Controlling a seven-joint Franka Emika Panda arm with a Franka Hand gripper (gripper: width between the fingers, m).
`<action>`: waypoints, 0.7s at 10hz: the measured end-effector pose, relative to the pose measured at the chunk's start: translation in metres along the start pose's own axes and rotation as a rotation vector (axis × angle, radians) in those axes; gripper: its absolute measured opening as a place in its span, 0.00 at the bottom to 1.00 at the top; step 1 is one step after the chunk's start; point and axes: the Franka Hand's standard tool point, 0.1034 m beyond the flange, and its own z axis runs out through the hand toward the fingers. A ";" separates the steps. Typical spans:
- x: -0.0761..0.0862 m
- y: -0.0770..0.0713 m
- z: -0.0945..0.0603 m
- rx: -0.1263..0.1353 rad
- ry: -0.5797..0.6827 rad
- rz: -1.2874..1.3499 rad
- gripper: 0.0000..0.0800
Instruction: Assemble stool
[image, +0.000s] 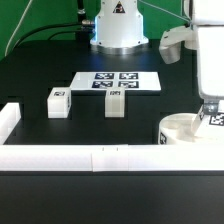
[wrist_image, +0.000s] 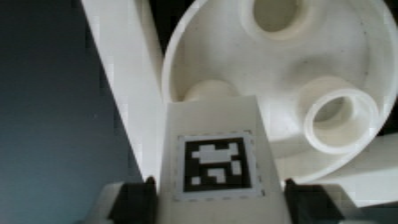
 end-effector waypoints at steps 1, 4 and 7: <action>0.001 0.001 0.000 0.004 0.002 0.069 0.42; -0.001 0.002 0.001 0.042 0.024 0.419 0.43; -0.004 0.005 0.000 0.080 0.061 0.830 0.43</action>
Offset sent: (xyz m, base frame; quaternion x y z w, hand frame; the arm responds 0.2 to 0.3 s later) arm 0.0005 -0.0081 0.0011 0.0211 0.0178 0.3496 0.9365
